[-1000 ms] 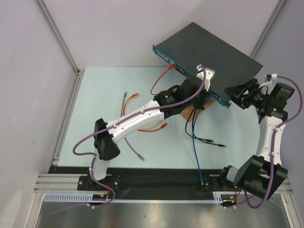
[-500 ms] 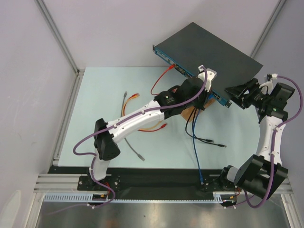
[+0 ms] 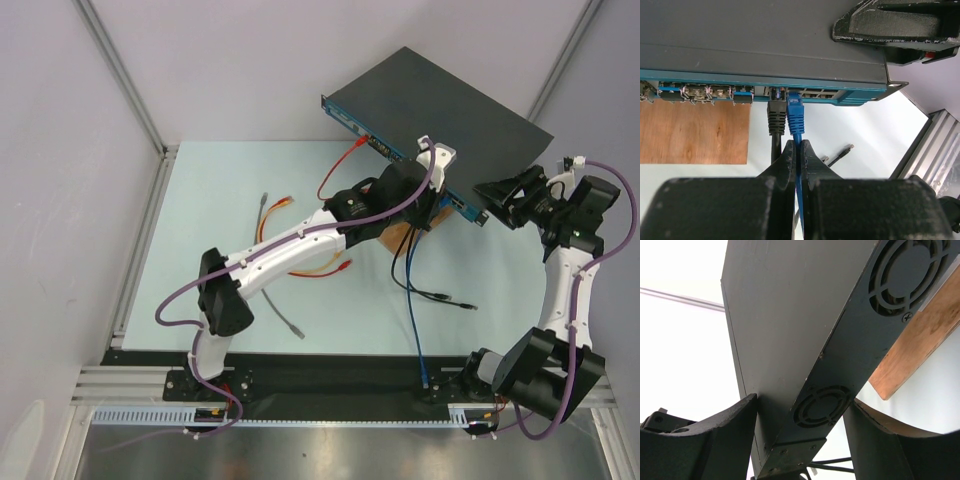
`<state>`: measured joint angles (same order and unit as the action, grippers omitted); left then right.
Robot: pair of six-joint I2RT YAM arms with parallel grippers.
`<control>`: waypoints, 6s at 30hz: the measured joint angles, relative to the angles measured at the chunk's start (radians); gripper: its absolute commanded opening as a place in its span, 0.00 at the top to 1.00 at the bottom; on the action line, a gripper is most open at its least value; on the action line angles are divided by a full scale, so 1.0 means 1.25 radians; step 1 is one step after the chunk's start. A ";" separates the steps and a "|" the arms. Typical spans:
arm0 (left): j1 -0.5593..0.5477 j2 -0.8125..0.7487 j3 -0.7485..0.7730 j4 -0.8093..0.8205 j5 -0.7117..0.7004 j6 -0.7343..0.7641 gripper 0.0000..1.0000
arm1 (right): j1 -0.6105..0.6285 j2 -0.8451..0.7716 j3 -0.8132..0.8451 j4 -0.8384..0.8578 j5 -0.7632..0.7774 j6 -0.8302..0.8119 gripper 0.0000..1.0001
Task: Insert the plug into the switch port
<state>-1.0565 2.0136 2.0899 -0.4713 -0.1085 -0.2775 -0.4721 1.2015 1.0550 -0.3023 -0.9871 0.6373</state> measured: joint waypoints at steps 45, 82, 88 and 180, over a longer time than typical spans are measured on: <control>0.032 -0.122 -0.089 0.101 0.054 0.002 0.59 | -0.019 0.014 0.045 -0.100 -0.013 -0.056 0.33; -0.031 -0.107 -0.113 -0.016 0.001 0.070 0.57 | 0.015 -0.038 0.063 -0.204 0.025 -0.168 0.24; -0.031 -0.107 -0.092 -0.017 -0.016 0.076 0.57 | 0.023 -0.039 0.056 -0.240 -0.032 -0.185 0.23; 0.690 0.006 -0.333 -0.034 0.110 0.152 0.68 | -0.197 0.007 0.443 -0.594 -0.039 -0.548 0.00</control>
<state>-0.1936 2.0216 1.6733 -0.5133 0.0288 -0.0875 -0.7177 1.2106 1.6089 -1.0451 -1.0355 -0.0479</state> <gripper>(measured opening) 0.333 0.995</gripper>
